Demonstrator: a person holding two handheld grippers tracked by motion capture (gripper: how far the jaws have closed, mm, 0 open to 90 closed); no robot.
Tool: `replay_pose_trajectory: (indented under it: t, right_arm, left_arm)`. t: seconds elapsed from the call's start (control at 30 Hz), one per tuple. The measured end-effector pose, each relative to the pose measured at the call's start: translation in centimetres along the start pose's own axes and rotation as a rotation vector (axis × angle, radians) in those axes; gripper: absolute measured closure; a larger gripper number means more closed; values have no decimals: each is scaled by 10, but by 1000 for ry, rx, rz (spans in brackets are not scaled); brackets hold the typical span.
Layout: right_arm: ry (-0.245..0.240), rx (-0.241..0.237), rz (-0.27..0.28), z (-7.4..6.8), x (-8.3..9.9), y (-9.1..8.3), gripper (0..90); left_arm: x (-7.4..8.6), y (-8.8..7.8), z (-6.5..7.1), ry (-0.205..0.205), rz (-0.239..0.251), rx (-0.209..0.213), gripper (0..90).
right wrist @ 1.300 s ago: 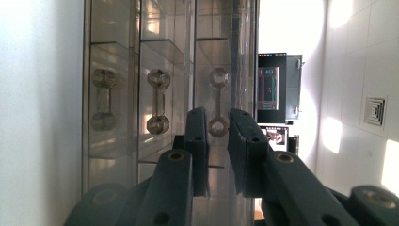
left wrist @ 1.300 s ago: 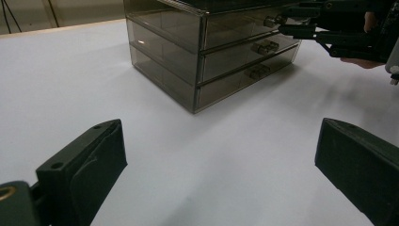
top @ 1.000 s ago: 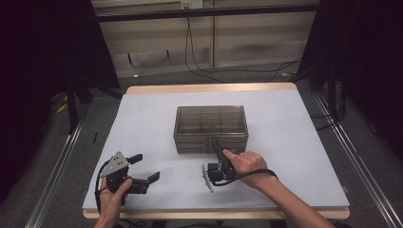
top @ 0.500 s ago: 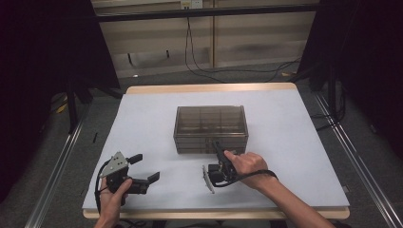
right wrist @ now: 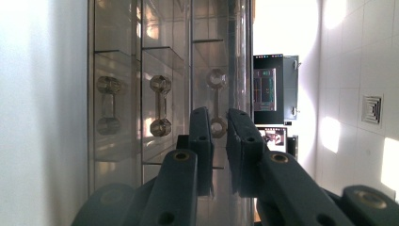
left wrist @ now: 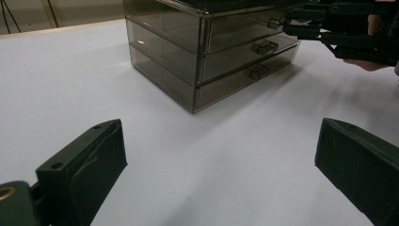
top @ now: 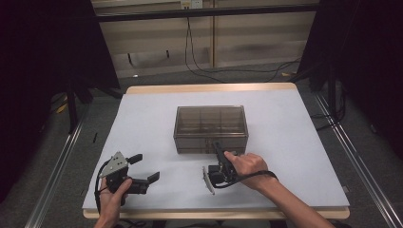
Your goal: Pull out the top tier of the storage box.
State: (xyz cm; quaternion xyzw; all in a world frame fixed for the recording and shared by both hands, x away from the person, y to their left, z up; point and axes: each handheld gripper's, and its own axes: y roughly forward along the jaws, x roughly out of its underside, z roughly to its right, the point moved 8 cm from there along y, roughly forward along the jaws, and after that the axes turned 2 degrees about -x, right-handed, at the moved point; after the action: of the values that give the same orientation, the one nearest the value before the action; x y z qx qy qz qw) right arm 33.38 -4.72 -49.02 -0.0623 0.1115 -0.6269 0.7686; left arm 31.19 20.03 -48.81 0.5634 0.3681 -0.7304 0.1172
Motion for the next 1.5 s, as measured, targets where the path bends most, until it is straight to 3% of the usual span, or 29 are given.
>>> replay_pose_trajectory:
  t: [1.5]
  right_arm:
    - [-3,-8,13,-3,-4,-16,818]
  left_arm:
    - [0,0,0,-3,6,6,24]
